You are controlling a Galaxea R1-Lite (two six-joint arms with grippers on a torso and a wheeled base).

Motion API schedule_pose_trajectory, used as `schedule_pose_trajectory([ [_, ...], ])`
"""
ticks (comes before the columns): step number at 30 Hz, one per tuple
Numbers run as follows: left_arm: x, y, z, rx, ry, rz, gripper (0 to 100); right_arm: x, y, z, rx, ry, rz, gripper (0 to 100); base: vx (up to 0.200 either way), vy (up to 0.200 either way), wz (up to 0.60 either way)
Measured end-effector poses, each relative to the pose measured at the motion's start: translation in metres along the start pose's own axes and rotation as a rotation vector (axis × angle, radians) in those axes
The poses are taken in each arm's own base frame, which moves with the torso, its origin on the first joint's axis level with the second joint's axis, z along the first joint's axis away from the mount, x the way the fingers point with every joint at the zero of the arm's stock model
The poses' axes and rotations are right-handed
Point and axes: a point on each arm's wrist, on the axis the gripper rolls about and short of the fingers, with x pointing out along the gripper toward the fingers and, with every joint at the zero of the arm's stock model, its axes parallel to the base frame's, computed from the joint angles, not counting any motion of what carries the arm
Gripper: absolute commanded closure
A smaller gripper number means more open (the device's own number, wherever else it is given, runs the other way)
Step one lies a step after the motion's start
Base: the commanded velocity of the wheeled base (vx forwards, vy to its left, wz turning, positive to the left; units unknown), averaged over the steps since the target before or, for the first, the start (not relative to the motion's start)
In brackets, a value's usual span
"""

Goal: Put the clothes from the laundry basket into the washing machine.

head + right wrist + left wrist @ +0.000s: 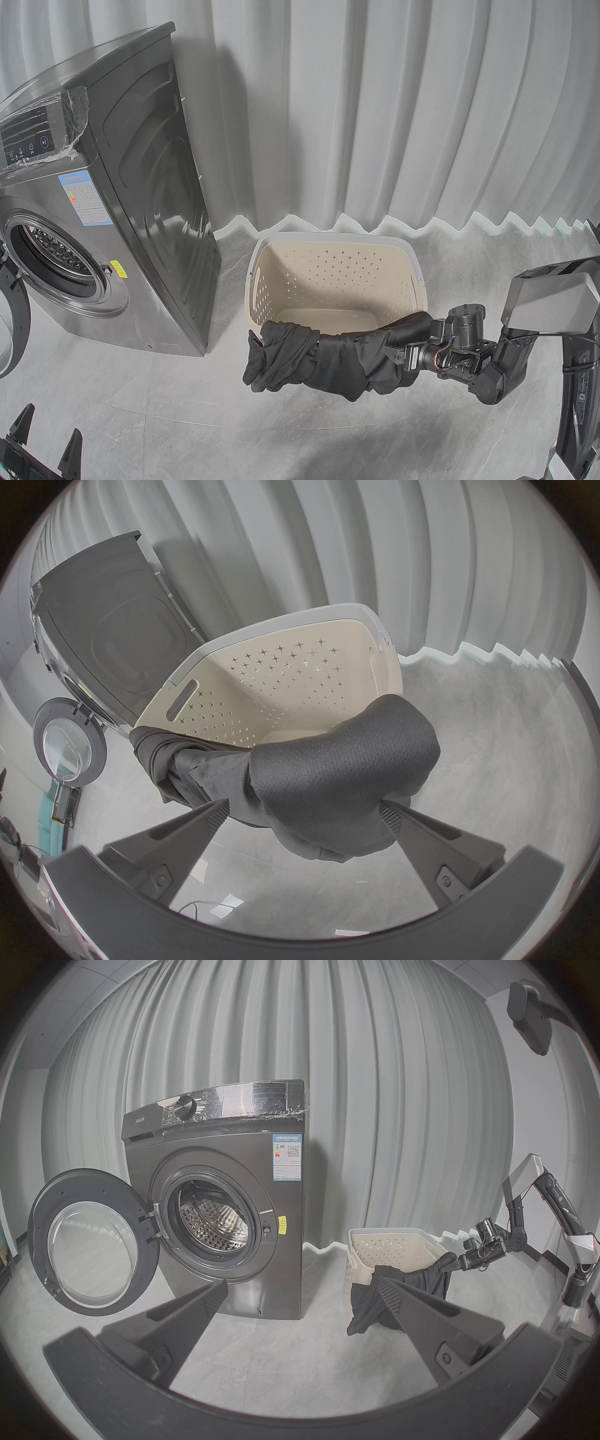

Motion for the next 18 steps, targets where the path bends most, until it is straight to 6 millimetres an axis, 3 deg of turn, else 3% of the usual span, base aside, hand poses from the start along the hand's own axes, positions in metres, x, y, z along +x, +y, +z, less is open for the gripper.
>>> schedule_pose_trajectory([
  [1,0.0000,0.0000,0.0000,0.000,0.000,0.000,0,0.0009,0.0003,0.0009,0.000,-0.005,0.000,100,0.000,0.000,0.00],
  [18,0.0000,0.0000,0.0000,-0.002,0.000,0.000,0,0.0053,0.0014,0.0009,-0.003,-0.011,-0.002,100,0.000,0.000,0.00],
])
